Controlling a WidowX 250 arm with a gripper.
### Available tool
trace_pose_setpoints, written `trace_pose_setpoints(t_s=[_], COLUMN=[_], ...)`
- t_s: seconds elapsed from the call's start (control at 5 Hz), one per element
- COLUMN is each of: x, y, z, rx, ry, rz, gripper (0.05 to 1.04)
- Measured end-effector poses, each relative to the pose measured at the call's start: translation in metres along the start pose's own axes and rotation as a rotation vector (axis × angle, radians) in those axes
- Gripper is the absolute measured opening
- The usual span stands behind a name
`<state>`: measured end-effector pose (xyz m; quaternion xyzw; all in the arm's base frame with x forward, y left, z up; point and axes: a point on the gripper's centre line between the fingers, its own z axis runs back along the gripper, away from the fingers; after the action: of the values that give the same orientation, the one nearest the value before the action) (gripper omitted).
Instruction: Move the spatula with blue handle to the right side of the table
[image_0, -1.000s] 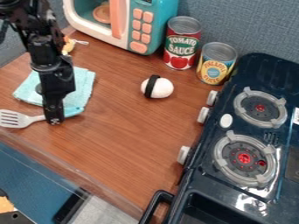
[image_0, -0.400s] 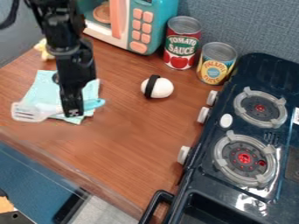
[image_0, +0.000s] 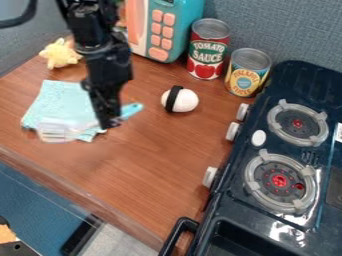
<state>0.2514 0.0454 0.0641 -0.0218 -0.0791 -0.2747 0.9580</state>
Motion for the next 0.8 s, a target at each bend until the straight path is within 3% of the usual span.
trace_pose_setpoints(t_s=[0.2,0.4,0.6,0.8], x=[0.023,0.043,0.075,0.086], y=[-0.008,-0.022,-0.042,-0.056], z=[-0.008,-0.026,-0.049,-0.068], rx=[0.039,-0.002,-0.048,-0.076], ry=[-0.060,-0.090,-0.065,-0.027], rz=[0.137,0.265,0.314,0.329], gripper=[0.293,0.294,0.293,0.293])
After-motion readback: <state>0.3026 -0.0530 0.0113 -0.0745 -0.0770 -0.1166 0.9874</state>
